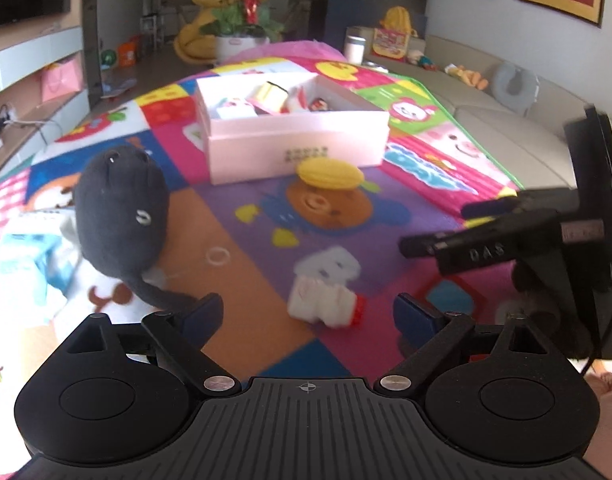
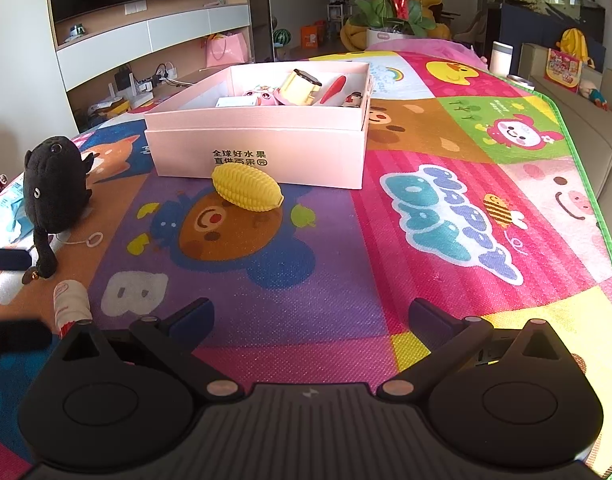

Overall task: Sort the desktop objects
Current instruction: 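Lower the yogurt bottle onto the mat and open the left tool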

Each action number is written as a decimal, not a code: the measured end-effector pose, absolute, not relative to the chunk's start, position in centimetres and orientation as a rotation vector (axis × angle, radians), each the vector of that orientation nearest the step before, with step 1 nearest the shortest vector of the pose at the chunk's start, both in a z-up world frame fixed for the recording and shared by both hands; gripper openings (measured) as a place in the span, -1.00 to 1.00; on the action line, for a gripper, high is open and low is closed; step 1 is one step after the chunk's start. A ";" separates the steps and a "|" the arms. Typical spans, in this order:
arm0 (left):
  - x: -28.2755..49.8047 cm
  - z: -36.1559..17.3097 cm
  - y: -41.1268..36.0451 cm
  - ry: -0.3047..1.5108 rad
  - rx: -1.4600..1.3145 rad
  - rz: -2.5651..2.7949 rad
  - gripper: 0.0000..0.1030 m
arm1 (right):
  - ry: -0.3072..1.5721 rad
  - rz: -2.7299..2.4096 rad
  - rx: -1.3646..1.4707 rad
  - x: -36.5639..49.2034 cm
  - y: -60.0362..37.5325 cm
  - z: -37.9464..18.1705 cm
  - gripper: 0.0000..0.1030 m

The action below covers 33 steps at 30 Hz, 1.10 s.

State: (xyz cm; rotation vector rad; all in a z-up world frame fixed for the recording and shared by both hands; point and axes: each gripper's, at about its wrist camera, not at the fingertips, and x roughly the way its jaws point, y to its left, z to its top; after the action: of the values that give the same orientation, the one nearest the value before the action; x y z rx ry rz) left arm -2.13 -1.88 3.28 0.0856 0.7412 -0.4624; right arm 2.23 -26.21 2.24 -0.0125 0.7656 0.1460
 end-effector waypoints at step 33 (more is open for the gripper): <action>-0.5 0.8 -2.1 0.695 0.015 -0.306 0.95 | 0.740 0.087 -0.107 8.9 -23.0 3.7 0.60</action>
State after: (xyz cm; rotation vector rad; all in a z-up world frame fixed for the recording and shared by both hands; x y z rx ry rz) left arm -0.51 -2.10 0.77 0.0152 0.6950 -0.3061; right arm 8.90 -22.98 3.74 -0.1070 0.7395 0.0869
